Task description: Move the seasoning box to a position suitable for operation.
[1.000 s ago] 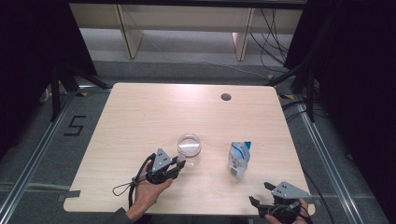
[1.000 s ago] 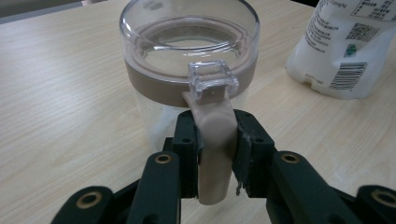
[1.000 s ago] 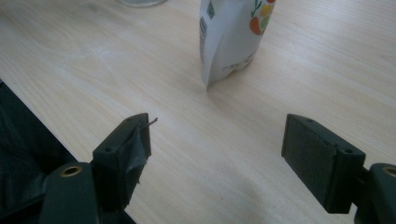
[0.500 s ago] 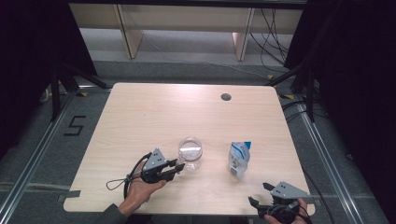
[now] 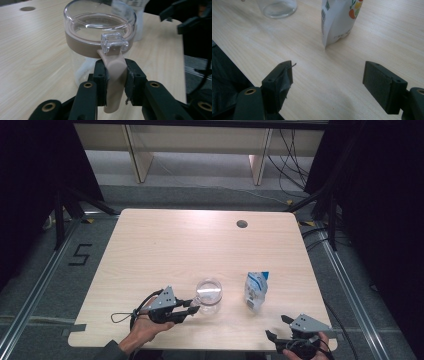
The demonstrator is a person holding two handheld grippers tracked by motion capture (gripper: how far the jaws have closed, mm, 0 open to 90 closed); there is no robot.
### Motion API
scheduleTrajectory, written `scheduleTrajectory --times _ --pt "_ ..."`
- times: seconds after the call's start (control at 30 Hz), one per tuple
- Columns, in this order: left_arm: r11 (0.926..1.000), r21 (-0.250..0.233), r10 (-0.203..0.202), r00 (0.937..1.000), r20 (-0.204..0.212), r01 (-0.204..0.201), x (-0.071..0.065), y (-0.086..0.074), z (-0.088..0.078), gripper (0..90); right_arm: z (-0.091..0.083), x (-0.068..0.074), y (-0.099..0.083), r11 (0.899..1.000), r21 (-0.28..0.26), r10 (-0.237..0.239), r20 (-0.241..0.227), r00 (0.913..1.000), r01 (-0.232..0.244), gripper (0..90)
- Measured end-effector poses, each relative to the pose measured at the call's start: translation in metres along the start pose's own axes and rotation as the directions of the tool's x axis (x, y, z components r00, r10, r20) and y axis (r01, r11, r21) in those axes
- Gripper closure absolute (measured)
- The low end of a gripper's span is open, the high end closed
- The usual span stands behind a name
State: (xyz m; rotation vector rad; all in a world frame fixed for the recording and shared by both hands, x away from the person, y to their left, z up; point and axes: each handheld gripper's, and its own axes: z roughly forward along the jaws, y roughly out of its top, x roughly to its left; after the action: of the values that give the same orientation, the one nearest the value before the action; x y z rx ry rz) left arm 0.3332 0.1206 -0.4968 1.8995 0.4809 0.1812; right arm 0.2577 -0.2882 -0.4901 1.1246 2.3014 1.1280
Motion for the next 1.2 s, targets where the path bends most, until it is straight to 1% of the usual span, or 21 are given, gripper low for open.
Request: scheduleTrajectory --times 0.07,0.1,0.17,0.2,0.27,0.33,0.37,0.43,0.5,0.57,0.7,0.73,0.9,0.97,1.0,1.03,1.07,1.1,1.13,1.17,1.2 --pt "0.9999 -0.006 0.015 0.9996 0.023 -0.015 0.000 0.000 0.000 72.7 0.001 -0.001 -0.001 1.000 -0.007 -0.013 0.009 0.9999 0.013 25.2" --pt "0.9995 -0.005 0.031 0.9986 0.043 -0.031 -0.002 -0.001 0.000 72.6 0.000 0.001 0.000 1.000 0.007 0.007 0.008 0.9999 -0.007 25.2" --pt "0.9993 0.009 0.036 0.9982 0.048 -0.036 -0.002 -0.001 -0.001 72.6 0.001 0.000 0.000 1.000 -0.005 0.003 0.002 1.0000 -0.003 25.2" --pt "0.9988 0.005 0.048 0.9955 0.081 -0.048 -0.001 -0.001 -0.001 72.6 0.000 0.001 0.000 1.000 0.007 0.010 0.002 0.9999 -0.010 25.2" --pt "0.9988 -0.003 0.048 0.9938 0.100 -0.048 -0.001 -0.002 -0.001 72.5 0.000 -0.001 -0.001 1.000 -0.005 -0.018 0.014 0.9997 0.018 25.2" --pt "0.9987 0.004 0.050 0.9932 0.105 -0.051 -0.001 -0.001 -0.001 72.6 0.000 0.002 0.000 1.000 0.000 0.018 0.012 0.9998 -0.018 25.2" --pt "0.9975 0.008 0.068 0.9909 0.116 -0.070 0.001 0.000 -0.001 72.5 0.000 0.001 0.000 1.000 -0.003 0.001 0.012 0.9999 -0.001 25.2" --pt "0.9988 0.007 0.048 0.9922 0.115 -0.049 0.000 -0.001 -0.001 72.5 0.000 0.002 0.000 1.000 0.000 0.008 0.009 0.9999 -0.008 25.2" --pt "0.9981 0.015 0.057 0.9902 0.128 -0.059 0.003 0.000 -0.002 72.5 0.001 0.001 -0.001 1.000 0.003 0.000 0.005 1.0000 0.000 25.2" --pt "0.9967 0.005 0.079 0.9842 0.158 -0.081 0.006 -0.001 -0.003 72.3 0.001 0.002 0.000 1.000 0.003 0.009 -0.002 1.0000 -0.009 25.2" --pt "0.9964 0.005 0.083 0.9842 0.156 -0.085 0.007 -0.002 -0.004 72.2 0.001 0.001 -0.001 1.000 0.005 0.000 0.002 1.0000 0.000 25.2" --pt "0.9927 0.010 0.117 0.9802 0.159 -0.120 0.007 -0.001 -0.005 72.2 0.001 0.001 0.000 1.000 0.003 0.005 0.002 1.0000 -0.005 25.1" --pt "0.9916 0.004 0.126 0.9746 0.185 -0.129 0.010 -0.001 -0.005 72.2 0.001 0.001 -0.001 1.000 0.010 0.002 0.003 1.0000 -0.002 25.1" --pt "0.9929 0.008 0.115 0.9754 0.188 -0.119 0.009 -0.002 -0.006 72.1 0.001 0.003 0.000 1.000 0.013 0.021 -0.006 0.9998 -0.021 25.1" --pt "0.9918 0.013 0.122 0.9746 0.188 -0.127 0.010 -0.002 -0.006 72.1 0.002 0.001 0.000 1.000 0.006 -0.006 -0.003 1.0000 0.006 25.1" --pt "0.9919 0.010 0.123 0.9742 0.189 -0.127 0.011 -0.001 -0.006 72.2 0.002 0.003 -0.001 1.000 0.011 0.015 -0.005 0.9999 -0.015 25.1" --pt "0.9917 0.004 0.125 0.9745 0.186 -0.128 0.012 -0.001 -0.006 72.2 0.002 0.002 -0.001 1.000 0.006 0.000 0.000 1.0000 0.000 25.1" --pt "0.9942 0.008 0.104 0.9778 0.182 -0.107 0.012 -0.002 -0.006 72.1 0.002 0.002 -0.001 1.000 0.005 0.001 0.000 1.0000 -0.001 25.1" --pt "0.9919 0.005 0.124 0.9757 0.181 -0.127 0.014 -0.001 -0.006 72.1 0.002 0.001 0.000 1.000 0.004 0.003 0.001 1.0000 -0.003 25.0" --pt "0.9937 0.006 0.109 0.9793 0.170 -0.112 0.013 -0.001 -0.007 71.8 0.002 0.002 0.000 1.000 0.001 0.004 -0.002 1.0000 -0.004 25.1" --pt "0.9929 0.010 0.115 0.9796 0.165 -0.118 0.014 -0.001 -0.007 71.2 0.002 0.001 0.000 1.000 -0.002 -0.017 0.000 0.9999 0.017 25.0"
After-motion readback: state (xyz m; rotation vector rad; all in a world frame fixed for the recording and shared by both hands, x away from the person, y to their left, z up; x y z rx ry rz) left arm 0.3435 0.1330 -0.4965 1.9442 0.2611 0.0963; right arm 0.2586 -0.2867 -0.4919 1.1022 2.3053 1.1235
